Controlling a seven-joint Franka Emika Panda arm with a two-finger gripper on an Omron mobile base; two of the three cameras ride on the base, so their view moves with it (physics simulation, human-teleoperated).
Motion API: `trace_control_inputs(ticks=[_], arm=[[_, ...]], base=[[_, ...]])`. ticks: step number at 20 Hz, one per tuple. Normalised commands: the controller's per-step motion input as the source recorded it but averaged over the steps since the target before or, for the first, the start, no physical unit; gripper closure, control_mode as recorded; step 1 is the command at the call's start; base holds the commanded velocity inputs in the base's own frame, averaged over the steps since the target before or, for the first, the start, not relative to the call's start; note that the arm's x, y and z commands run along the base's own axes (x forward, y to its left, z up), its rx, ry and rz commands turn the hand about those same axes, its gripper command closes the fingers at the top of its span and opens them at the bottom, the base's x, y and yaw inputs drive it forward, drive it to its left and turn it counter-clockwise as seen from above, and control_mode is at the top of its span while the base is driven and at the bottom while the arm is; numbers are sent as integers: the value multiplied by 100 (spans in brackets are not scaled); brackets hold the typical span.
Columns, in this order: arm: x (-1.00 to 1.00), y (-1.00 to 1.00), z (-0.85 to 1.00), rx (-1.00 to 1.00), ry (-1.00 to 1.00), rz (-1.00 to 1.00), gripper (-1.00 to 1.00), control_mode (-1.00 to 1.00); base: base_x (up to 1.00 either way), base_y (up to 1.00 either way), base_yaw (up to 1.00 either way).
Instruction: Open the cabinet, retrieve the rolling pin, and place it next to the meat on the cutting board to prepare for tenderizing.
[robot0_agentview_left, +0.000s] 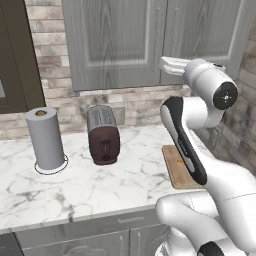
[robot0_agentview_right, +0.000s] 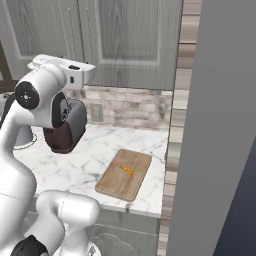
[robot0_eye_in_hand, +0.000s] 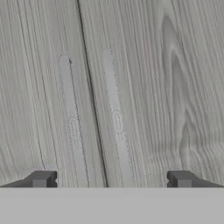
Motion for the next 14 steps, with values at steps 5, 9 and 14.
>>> trace_control_inputs(ticks=[5,9,14], arm=[[46,-20,0,-3,7,4,-100,-100],[42,-6,-1,-6,10,0,-100,-100],[35,0,-5,-8,10,0,-100,-100]], base=[[0,0,0],[0,0,0],[0,0,0]])
